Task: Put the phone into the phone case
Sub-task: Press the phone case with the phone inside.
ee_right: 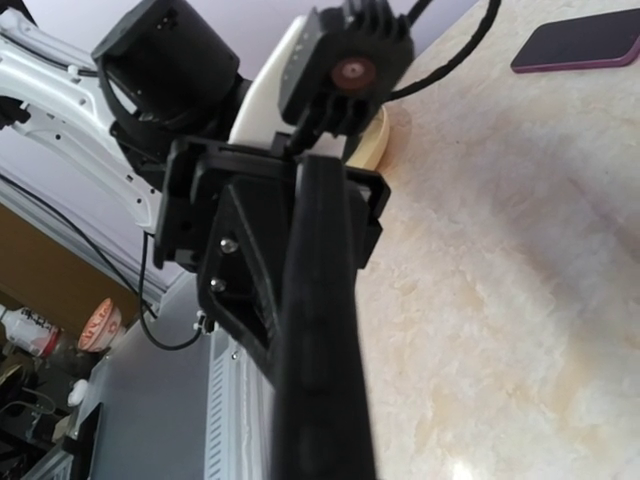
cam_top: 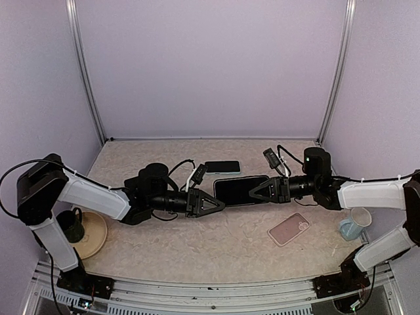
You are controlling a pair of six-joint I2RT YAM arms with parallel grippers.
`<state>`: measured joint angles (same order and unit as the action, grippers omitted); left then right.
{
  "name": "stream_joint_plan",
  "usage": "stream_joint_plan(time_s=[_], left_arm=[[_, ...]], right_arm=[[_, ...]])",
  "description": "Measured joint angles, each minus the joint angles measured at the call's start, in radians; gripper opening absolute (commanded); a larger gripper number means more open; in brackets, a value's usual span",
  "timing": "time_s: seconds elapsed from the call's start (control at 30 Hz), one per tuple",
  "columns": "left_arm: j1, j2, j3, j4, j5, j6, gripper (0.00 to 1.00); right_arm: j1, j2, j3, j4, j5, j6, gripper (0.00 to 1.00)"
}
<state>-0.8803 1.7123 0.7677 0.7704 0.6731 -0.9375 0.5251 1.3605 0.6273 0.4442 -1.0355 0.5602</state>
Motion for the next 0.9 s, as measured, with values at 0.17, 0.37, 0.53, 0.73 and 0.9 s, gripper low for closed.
stream_joint_plan(time_s=[0.17,0.37,0.53,0.73,0.9], left_arm=[[0.000,0.004,0.000,-0.003,-0.010,-0.004,0.01],[0.003,0.004,0.000,-0.027,-0.023,0.004,0.30],[0.016,0.001,0.000,-0.058,-0.050,0.030,0.45],[0.031,-0.041,0.002,-0.072,-0.079,0.065,0.50],[0.033,-0.055,0.011,-0.085,-0.083,0.086,0.51]], right_arm=[[0.000,0.000,0.011,-0.037,0.010,-0.037,0.03],[0.000,0.000,0.023,-0.084,0.032,-0.085,0.04],[0.000,0.001,0.021,-0.133,0.053,-0.095,0.04],[0.000,0.005,0.006,-0.142,0.035,-0.071,0.04],[0.000,0.018,-0.018,-0.106,-0.010,-0.034,0.04]])
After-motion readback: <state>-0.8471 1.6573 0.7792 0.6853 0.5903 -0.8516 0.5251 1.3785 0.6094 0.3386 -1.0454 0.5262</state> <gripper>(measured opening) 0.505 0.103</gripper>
